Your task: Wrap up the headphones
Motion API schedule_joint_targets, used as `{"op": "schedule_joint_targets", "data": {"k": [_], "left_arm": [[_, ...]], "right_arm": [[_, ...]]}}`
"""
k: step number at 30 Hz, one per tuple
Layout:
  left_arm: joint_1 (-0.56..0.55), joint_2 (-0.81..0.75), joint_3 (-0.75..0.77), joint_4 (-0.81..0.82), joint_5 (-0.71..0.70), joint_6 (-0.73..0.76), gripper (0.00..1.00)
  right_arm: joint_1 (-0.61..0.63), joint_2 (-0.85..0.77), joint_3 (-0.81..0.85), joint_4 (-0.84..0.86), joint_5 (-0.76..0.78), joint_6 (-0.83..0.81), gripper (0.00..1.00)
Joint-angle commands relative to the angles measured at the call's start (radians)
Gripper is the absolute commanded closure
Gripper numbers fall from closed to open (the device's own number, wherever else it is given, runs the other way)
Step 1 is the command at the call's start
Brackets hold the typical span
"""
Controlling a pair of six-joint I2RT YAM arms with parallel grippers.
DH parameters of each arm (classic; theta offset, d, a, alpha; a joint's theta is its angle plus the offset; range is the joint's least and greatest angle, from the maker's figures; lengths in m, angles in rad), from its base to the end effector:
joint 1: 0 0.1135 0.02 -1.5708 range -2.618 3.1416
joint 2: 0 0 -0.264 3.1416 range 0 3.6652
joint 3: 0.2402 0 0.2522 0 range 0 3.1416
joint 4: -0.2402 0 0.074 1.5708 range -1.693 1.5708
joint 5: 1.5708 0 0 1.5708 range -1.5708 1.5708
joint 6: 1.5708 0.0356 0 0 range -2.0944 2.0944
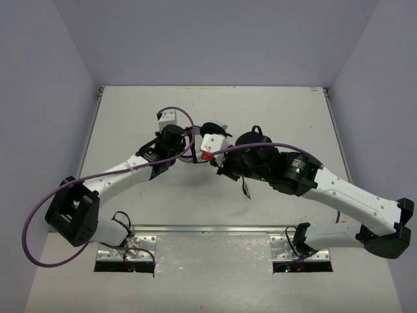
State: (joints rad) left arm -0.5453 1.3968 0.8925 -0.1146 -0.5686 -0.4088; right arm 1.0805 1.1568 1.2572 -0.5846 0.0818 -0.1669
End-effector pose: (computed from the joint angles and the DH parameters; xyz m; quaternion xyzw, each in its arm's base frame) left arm 0.2685 -0.1405 0.2473 -0.0700 0.8600 0.0195 0.5052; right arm 0.1195 0.2178 0.3885 -0.4824 0.7066 0.1964 0.4790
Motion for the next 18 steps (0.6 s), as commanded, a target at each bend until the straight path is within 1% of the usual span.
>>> {"op": "schedule_joint_targets", "data": {"k": [1,3,4,5,7,8,10,11,13,18], "left_arm": [[-0.022,-0.067,-0.119,0.361,-0.057,0.115,1.0],[-0.099,-0.117,-0.167,0.429,-0.066,0.181,1.0],[-0.126,-0.139,-0.211,0.484,-0.074,0.239,1.0],[-0.172,-0.183,-0.236,0.512,-0.077,0.266,1.0],[-0.211,-0.234,-0.295,0.564,-0.071,0.329,1.0],[-0.24,-0.284,-0.311,0.567,-0.065,0.343,1.0],[-0.268,-0.34,-0.352,0.575,-0.045,0.395,1.0],[-0.303,-0.401,-0.365,0.575,-0.037,0.403,1.0],[-0.364,-0.482,-0.392,0.57,-0.014,0.473,1.0],[-0.459,-0.574,-0.377,0.481,0.055,0.528,1.0]], "right_arm": [[0.027,0.048,0.182,-0.012,0.141,-0.215,0.98],[0.024,0.082,0.217,-0.005,0.196,-0.297,0.98],[0.022,0.098,0.223,0.008,0.255,-0.325,0.98],[0.019,0.122,0.229,0.031,0.277,-0.347,0.98],[0.01,0.133,0.214,0.078,0.318,-0.42,0.98],[0.0,0.133,0.194,0.127,0.353,-0.462,0.98],[-0.025,0.129,0.174,0.175,0.371,-0.491,0.98],[-0.052,0.127,0.16,0.221,0.386,-0.5,0.98],[-0.082,0.127,0.156,0.255,0.391,-0.532,0.98],[-0.2,0.142,0.157,0.296,0.426,-0.606,0.98]]}}
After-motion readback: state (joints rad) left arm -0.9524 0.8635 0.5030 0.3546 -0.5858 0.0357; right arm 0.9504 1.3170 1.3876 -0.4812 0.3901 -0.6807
